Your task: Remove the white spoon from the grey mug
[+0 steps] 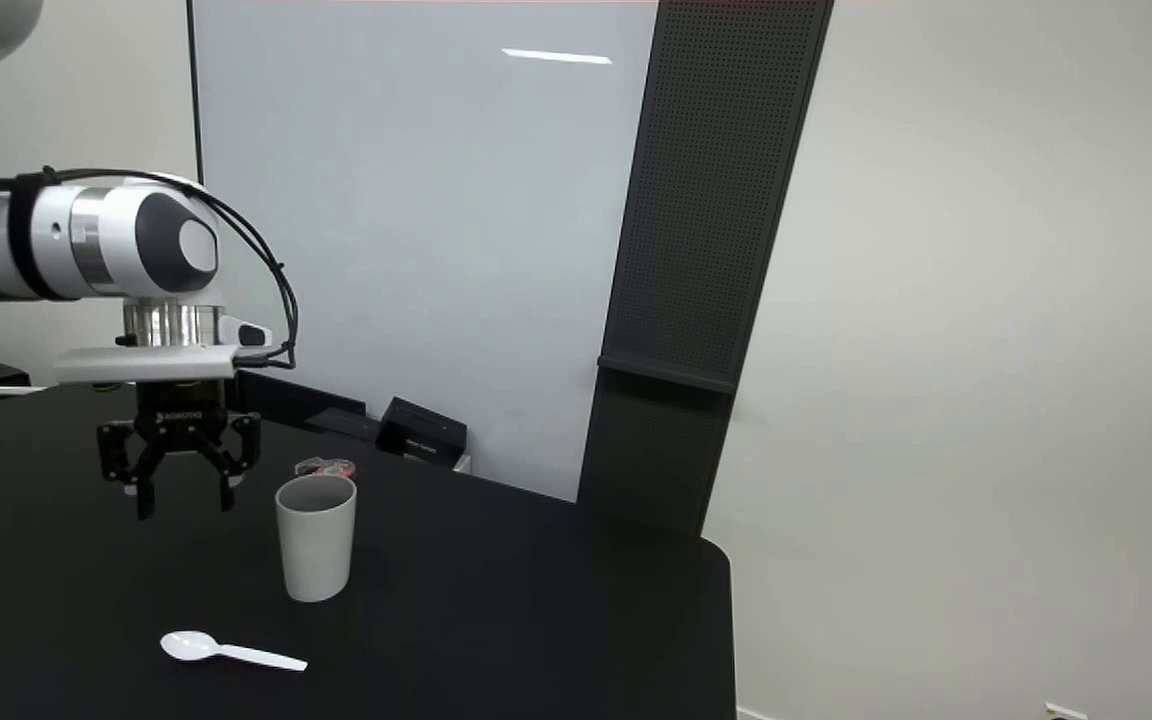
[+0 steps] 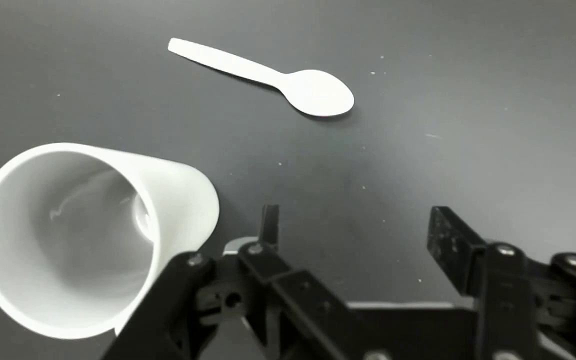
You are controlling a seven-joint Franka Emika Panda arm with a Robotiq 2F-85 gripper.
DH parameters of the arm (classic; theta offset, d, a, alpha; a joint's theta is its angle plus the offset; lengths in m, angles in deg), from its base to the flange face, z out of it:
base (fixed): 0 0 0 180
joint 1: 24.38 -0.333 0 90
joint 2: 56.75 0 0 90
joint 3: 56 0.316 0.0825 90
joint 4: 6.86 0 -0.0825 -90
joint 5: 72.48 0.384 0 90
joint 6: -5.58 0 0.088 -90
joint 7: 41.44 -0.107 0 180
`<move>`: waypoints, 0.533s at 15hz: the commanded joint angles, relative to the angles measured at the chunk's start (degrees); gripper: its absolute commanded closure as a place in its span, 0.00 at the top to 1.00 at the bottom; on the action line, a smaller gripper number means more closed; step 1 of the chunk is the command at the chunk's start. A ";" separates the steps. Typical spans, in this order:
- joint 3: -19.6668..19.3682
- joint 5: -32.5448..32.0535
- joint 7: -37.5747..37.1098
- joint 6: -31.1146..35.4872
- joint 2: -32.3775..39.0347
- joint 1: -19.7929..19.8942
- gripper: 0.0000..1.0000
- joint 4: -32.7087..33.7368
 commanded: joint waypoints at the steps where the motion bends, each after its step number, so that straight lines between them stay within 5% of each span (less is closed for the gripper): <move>1: -0.13 5.23 -7.02 0.33 -1.44 -0.06 1.00 0.59; 8: -2.43 9.49 -21.00 9.25 -1.92 -1.79 1.00 -0.66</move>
